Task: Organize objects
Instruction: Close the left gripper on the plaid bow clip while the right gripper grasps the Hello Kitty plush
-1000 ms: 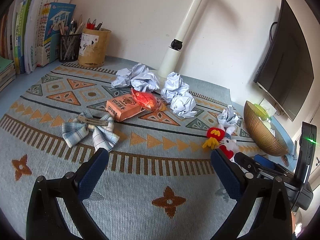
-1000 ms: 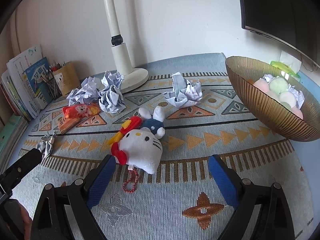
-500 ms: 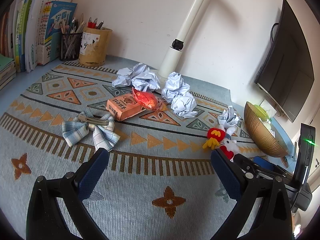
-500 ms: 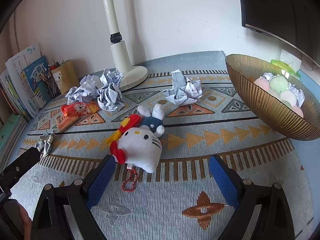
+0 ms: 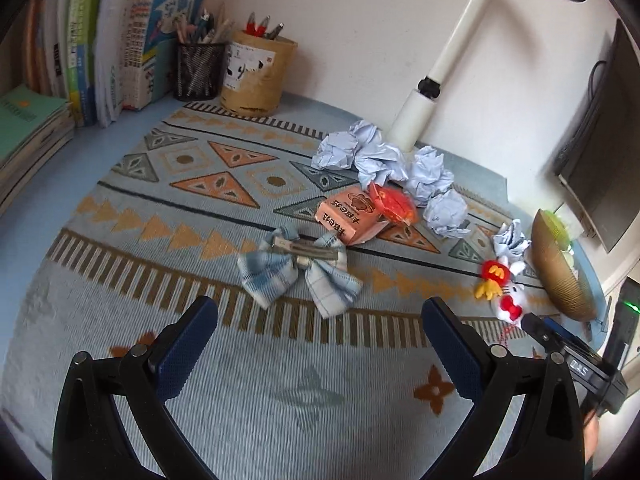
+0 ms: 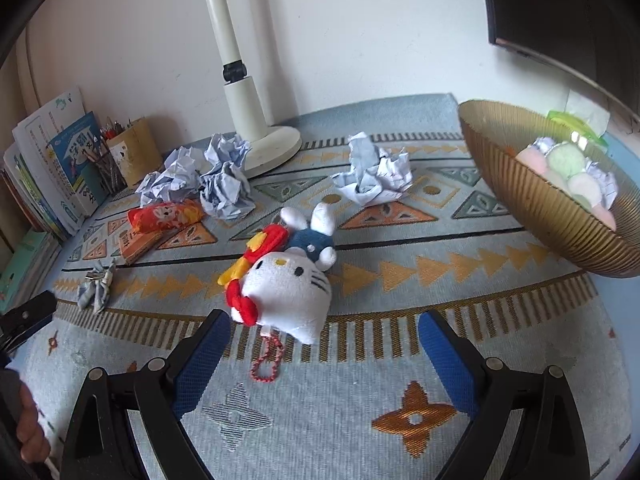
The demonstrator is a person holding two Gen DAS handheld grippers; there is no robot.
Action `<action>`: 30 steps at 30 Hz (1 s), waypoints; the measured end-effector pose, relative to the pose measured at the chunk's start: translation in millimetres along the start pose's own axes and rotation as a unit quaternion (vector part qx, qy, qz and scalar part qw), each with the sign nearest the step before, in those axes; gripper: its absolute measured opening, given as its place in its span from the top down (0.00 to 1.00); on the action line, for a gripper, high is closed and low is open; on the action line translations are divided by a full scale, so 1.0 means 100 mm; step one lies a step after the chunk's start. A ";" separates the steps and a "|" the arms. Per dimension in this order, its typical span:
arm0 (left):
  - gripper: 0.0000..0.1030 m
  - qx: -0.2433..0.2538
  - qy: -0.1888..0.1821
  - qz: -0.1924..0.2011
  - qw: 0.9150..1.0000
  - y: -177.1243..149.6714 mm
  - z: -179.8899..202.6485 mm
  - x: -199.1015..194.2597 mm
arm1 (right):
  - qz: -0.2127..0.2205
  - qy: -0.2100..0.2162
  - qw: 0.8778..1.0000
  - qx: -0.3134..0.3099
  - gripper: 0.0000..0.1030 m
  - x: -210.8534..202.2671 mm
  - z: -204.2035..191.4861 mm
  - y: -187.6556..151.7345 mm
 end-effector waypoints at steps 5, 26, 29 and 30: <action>0.01 0.027 0.048 -0.038 0.998 0.30 0.10 0.47 | -0.026 0.064 0.996 0.050 0.08 0.03 0.03 0.12; 0.69 0.091 0.019 0.043 0.995 0.09 0.53 0.16 | 0.000 0.049 0.999 -0.007 0.47 0.06 -0.13 0.21; 0.69 0.104 -0.015 0.047 0.993 -0.01 0.74 0.08 | 0.015 0.046 0.999 -0.005 0.47 -0.12 -0.07 0.12; 0.69 0.111 -0.020 0.043 0.993 -0.04 0.83 0.07 | 0.014 0.044 0.999 -0.002 0.47 -0.16 -0.03 0.07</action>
Point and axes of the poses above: each gripper's, at about its wrist camera, not at the fingertips, and x roughly the way its jaws point, z to its right, y to its top, the point moved 2 cm from there along x, roughly the way its jaws point, and after that the axes turned 10 degrees about -z, right-handed, at the moved point
